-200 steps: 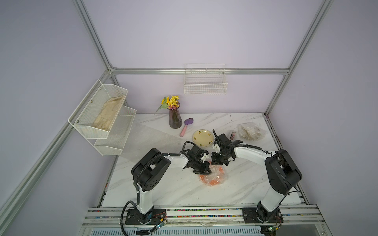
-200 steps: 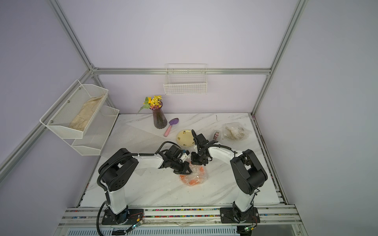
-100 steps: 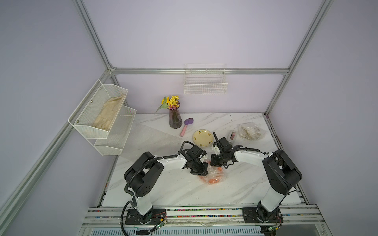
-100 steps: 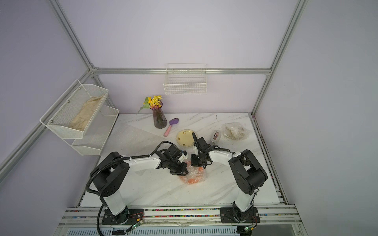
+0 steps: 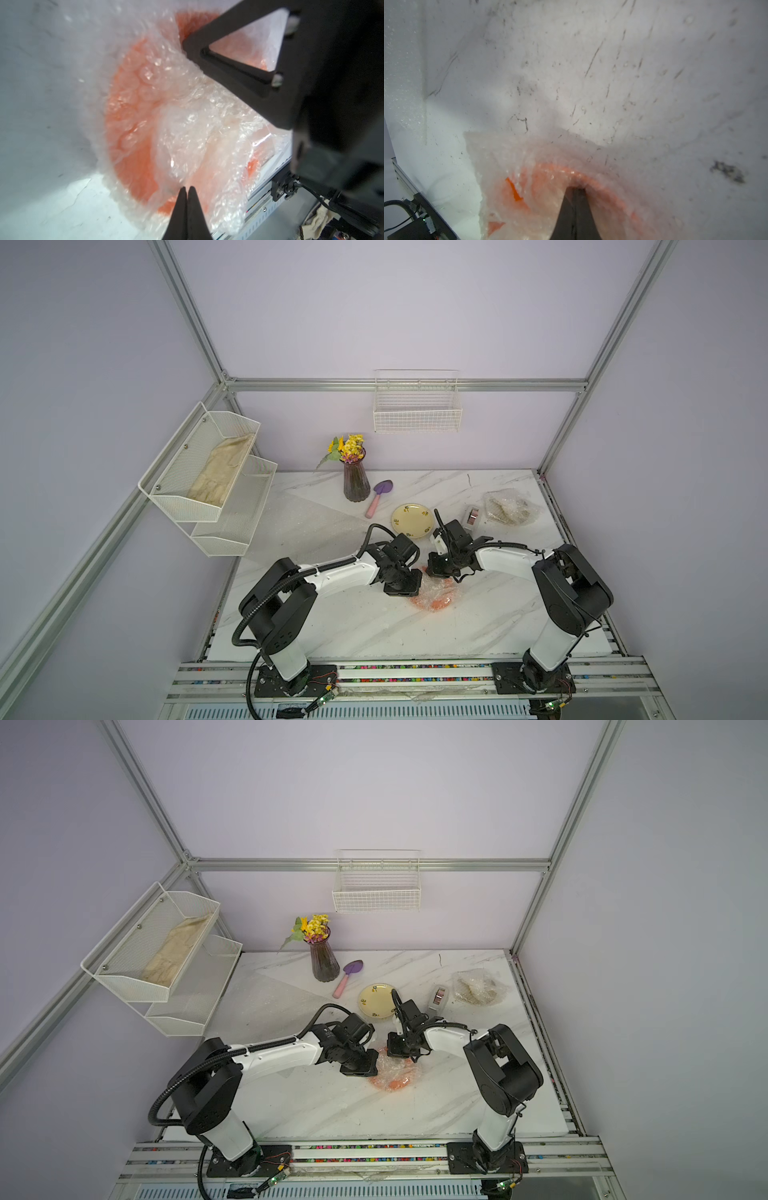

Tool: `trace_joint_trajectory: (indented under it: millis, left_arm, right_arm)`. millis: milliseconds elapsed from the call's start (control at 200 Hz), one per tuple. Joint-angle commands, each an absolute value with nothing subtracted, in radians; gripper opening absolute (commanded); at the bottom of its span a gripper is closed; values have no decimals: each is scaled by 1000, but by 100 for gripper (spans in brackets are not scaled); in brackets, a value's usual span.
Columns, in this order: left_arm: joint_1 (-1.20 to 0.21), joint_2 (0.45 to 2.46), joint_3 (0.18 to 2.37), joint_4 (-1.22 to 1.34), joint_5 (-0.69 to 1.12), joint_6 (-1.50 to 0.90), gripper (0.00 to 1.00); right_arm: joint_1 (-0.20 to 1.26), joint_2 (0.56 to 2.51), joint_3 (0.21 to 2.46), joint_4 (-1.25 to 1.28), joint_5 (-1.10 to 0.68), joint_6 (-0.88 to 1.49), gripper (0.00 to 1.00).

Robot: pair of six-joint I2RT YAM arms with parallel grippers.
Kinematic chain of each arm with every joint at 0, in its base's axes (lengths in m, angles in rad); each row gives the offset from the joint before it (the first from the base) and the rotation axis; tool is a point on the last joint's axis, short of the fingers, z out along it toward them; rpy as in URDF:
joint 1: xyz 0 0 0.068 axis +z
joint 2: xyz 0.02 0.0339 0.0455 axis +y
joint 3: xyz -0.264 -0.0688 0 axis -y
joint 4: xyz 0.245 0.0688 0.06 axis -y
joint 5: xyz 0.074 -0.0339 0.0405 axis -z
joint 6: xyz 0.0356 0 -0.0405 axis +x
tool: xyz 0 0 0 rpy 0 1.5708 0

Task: Wrap dinner plates in bubble wrap
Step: Stick the tape on the bubble wrap.

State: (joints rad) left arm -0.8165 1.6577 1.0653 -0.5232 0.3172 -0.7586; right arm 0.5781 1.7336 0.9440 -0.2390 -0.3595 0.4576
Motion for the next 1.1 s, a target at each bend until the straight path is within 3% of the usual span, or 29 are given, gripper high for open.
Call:
trace_joint_trajectory:
  millis: [0, 155, 390, 570, 795, 1095]
  left_arm:
    - [-816, 1580, 1100, -389, 314, -837, 3]
    - [-822, 1645, 1018, -97, 466, -950, 3]
    - [-849, 1832, 1049, -203, 494, -949, 2]
    - [-828, 1887, 985, -277, 470, -917, 2]
    - [-806, 1923, 942, -264, 503, -905, 1]
    - [-805, 1952, 935, -256, 532, -899, 1]
  right_arm:
    - [574, 1766, 915, -246, -332, 482, 0]
    - [574, 1766, 907, -238, -351, 513, 0]
    - [573, 1739, 901, -232, -335, 556, 0]
    - [569, 1703, 913, -229, -278, 539, 13]
    - [509, 1639, 921, -209, -233, 467, 37]
    - [326, 1668, 981, -255, -205, 441, 43]
